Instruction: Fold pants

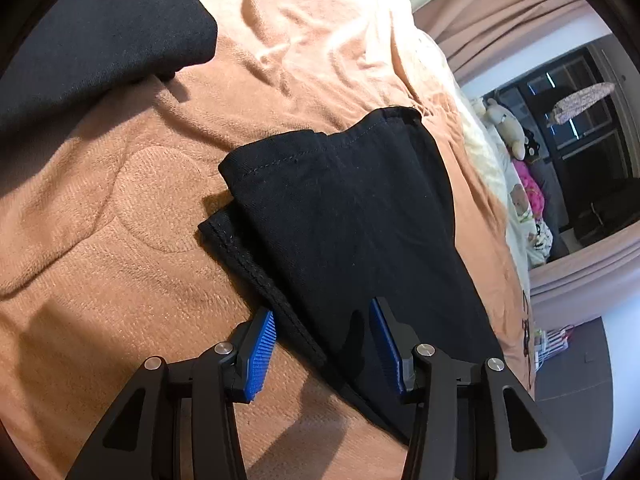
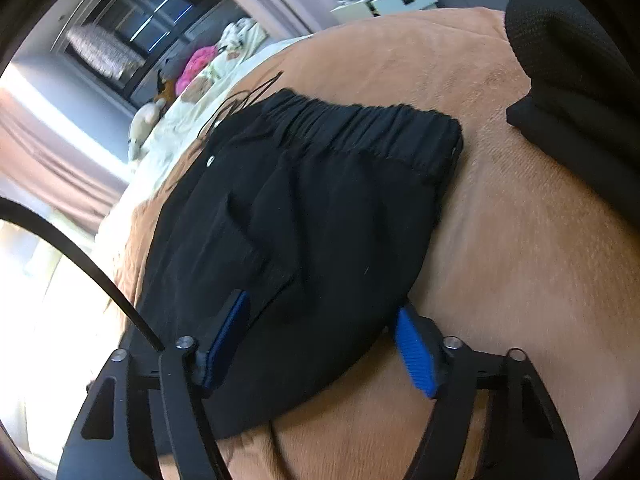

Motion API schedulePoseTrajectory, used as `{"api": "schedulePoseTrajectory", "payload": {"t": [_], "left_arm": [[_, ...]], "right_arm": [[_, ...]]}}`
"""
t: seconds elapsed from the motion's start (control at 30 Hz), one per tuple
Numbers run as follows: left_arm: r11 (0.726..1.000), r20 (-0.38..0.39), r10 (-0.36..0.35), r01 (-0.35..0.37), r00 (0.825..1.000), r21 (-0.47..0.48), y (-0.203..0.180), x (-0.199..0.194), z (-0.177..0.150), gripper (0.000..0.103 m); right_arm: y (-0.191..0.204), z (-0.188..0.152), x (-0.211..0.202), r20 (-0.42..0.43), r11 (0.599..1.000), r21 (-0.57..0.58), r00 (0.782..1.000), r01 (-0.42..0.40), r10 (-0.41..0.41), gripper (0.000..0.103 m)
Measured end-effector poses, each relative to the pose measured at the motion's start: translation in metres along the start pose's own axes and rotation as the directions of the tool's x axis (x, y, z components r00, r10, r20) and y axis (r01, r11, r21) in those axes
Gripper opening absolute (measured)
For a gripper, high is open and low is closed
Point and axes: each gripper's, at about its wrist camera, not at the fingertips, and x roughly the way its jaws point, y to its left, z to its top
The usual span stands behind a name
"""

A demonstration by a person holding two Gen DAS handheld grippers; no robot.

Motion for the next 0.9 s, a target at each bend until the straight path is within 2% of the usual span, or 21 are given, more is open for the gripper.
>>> {"api": "schedulePoseTrajectory", "payload": {"t": [0.2, 0.3, 0.33, 0.37, 0.4, 0.5, 0.6, 0.63, 0.7, 0.73, 0.77, 0.9], "left_arm": [[1.000, 0.027, -0.014, 0.015, 1.000, -0.021, 0.000, 0.010, 0.011, 0.046], [0.994, 0.059, -0.051, 0.056, 0.997, -0.092, 0.007, 0.003, 0.011, 0.037], [0.994, 0.071, -0.066, 0.072, 0.995, -0.087, 0.006, -0.001, 0.009, 0.036], [0.995, 0.077, -0.072, 0.077, 0.994, -0.067, 0.004, -0.003, 0.008, 0.035], [0.998, 0.083, -0.062, 0.065, 0.995, -0.028, -0.001, -0.005, 0.007, 0.035], [0.998, 0.076, -0.061, 0.063, 0.995, -0.027, 0.000, -0.003, 0.009, 0.035], [0.999, 0.050, -0.023, 0.026, 0.998, -0.041, 0.001, 0.009, 0.013, 0.035], [0.999, 0.058, -0.009, 0.011, 0.998, -0.035, 0.000, 0.010, 0.013, 0.031], [1.000, 0.070, 0.019, -0.018, 0.997, -0.015, -0.005, 0.009, 0.014, 0.012], [1.000, 0.073, 0.022, -0.021, 0.997, -0.005, -0.008, 0.008, 0.015, 0.008], [1.000, 0.084, 0.023, -0.023, 0.996, 0.004, -0.011, 0.005, 0.015, 0.006], [0.997, 0.124, 0.047, -0.054, 0.991, 0.055, -0.025, -0.014, 0.015, 0.005]], "right_arm": [[-0.015, 0.000, 0.003, 0.071, 0.994, 0.073, 0.994, -0.087, 0.082, 0.065], [-0.022, 0.000, -0.003, 0.113, 0.987, 0.100, 0.987, -0.126, 0.114, 0.049], [-0.023, -0.003, -0.003, 0.128, 0.984, 0.108, 0.984, -0.140, 0.126, 0.037], [-0.026, -0.004, -0.007, 0.146, 0.981, 0.112, 0.979, -0.161, 0.144, 0.032], [-0.028, -0.005, -0.006, 0.147, 0.980, 0.108, 0.978, -0.165, 0.149, 0.032], [-0.031, -0.012, 0.006, 0.106, 0.988, 0.099, 0.988, -0.119, 0.108, 0.032], [-0.035, -0.016, 0.010, 0.071, 0.988, 0.108, 0.992, -0.107, 0.100, 0.032], [-0.034, -0.016, 0.011, 0.068, 0.989, 0.104, 0.993, -0.104, 0.097, 0.032], [-0.030, -0.013, 0.011, 0.051, 0.992, 0.092, 0.995, -0.085, 0.080, 0.032], [-0.026, -0.012, 0.009, 0.047, 0.995, 0.075, 0.997, -0.072, 0.069, 0.029], [-0.021, -0.006, 0.005, 0.051, 0.996, 0.060, 0.997, -0.059, 0.056, 0.012], [-0.003, 0.005, -0.018, 0.083, 0.999, 0.018, 0.995, -0.051, 0.049, 0.006]]}}
